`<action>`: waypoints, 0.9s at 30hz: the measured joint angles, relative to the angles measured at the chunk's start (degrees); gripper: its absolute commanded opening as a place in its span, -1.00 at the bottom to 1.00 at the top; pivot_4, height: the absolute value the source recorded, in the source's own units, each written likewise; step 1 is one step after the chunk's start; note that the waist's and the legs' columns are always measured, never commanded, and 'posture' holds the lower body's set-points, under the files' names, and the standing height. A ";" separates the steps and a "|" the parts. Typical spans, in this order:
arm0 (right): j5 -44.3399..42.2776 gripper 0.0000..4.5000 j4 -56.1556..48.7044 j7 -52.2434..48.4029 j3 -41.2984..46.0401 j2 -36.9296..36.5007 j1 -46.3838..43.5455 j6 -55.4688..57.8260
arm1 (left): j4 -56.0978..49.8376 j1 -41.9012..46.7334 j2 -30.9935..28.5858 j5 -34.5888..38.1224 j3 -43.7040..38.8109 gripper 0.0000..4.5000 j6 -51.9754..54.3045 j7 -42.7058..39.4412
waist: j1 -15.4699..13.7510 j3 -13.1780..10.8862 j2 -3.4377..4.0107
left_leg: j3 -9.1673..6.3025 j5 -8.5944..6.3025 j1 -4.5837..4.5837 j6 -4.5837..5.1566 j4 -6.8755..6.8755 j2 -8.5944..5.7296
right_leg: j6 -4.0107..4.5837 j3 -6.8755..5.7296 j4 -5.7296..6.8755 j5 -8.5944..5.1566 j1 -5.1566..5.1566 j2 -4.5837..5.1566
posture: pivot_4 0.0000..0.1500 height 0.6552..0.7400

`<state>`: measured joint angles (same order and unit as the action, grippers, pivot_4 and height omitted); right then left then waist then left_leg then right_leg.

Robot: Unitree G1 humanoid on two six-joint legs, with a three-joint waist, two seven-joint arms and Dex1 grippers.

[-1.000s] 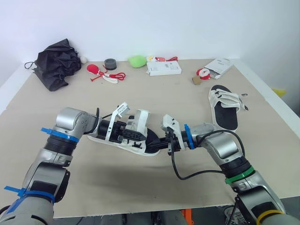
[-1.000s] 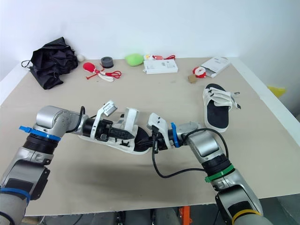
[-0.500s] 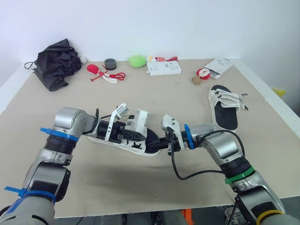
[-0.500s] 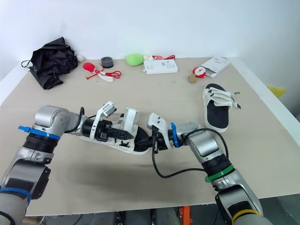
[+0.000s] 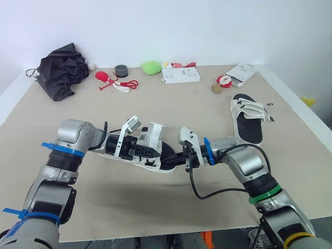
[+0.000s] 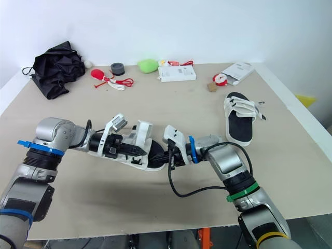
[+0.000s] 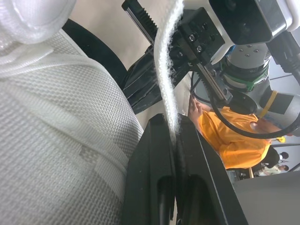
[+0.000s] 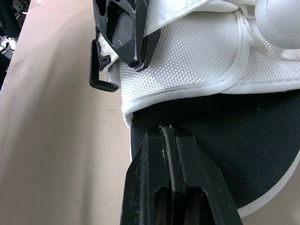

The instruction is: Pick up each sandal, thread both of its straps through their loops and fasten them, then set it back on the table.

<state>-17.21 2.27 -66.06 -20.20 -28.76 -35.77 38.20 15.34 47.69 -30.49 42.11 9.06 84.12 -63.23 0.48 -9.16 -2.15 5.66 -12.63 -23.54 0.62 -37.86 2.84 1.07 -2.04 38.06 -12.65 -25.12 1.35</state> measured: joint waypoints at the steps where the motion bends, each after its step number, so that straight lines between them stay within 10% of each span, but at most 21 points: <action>1: 0.00 -1.00 0.01 -0.01 0.00 0.00 0.00 0.00 | -0.42 -0.05 0.02 0.11 -0.06 -0.99 0.07 0.24 | 0.00 0.00 0.00 | 0.00 0.00 0.00 0.00 0.00 0.00 | 0.00 0.00 0.00 0.00 0.00 0.00 | 1.00 1.00; 27: 0.57 -1.00 0.20 0.04 -0.05 -0.05 -0.04 -0.20 | -4.02 -3.36 -0.19 1.16 -1.02 -0.99 -3.88 2.25 | 0.52 0.01 -0.01 | -0.01 0.01 0.15 0.00 0.04 -0.13 | -0.04 -0.02 -0.01 0.00 0.16 0.20 | 1.00 1.00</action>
<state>-16.65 2.47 -66.02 -20.25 -28.82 -35.81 38.00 11.32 44.33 -30.69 43.27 8.04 80.24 -60.98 1.00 -9.15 -2.16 5.65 -12.62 -23.38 0.62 -37.83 2.71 1.03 -2.06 38.06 -12.65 -24.96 1.55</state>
